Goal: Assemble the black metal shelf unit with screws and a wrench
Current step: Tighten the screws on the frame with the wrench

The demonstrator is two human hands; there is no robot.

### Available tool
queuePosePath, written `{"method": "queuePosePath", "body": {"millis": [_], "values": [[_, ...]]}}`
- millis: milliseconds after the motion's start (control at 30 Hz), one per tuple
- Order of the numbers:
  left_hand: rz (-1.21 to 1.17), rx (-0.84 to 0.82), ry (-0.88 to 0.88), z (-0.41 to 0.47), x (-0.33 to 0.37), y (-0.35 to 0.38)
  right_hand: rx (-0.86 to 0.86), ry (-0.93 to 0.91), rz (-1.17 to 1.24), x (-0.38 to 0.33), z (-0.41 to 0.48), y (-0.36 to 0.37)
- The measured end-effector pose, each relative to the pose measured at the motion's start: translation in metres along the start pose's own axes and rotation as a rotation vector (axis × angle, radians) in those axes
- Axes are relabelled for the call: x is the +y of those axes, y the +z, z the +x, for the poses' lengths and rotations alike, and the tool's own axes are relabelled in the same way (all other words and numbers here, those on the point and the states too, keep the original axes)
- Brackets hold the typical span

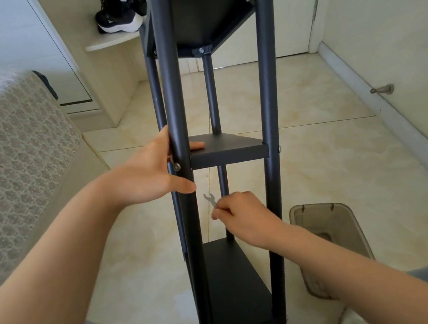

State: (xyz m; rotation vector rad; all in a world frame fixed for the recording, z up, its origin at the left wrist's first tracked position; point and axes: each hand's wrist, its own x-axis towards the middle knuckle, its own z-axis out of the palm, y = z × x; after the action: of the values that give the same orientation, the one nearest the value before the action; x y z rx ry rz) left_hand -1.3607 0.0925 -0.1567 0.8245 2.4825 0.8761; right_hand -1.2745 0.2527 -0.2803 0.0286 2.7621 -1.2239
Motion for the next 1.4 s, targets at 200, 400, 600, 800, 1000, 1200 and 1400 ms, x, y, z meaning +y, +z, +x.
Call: {"method": "queuePosePath", "body": {"millis": [200, 400, 600, 800, 1000, 1200, 1400], "values": [[-0.015, -0.021, 0.0, -0.001, 0.005, -0.001, -0.054, -0.006, -0.193, -0.023, -0.041, -0.052], [-0.083, 0.021, 0.001, -0.002, 0.006, 0.0, 0.137, 0.002, -0.086, -0.022, -0.063, -0.136], [-0.075, 0.022, -0.013, -0.009, 0.003, 0.0, 0.214, 0.039, 0.202, -0.025, -0.039, -0.17], [-0.084, 0.028, -0.02, -0.01, 0.003, -0.002, 0.298, -0.016, 0.438, -0.043, -0.017, -0.159], [-0.098, 0.106, -0.02, -0.011, 0.003, -0.005, 0.374, -0.014, 0.609, -0.063, -0.005, -0.151], [-0.07, 0.223, -0.016, -0.015, -0.008, -0.015, 0.378, -0.059, 0.727, -0.075, -0.002, -0.142], [-0.074, 0.269, -0.014, -0.011, -0.021, -0.018, 0.302, -0.136, 0.771, -0.083, -0.004, -0.141]]}}
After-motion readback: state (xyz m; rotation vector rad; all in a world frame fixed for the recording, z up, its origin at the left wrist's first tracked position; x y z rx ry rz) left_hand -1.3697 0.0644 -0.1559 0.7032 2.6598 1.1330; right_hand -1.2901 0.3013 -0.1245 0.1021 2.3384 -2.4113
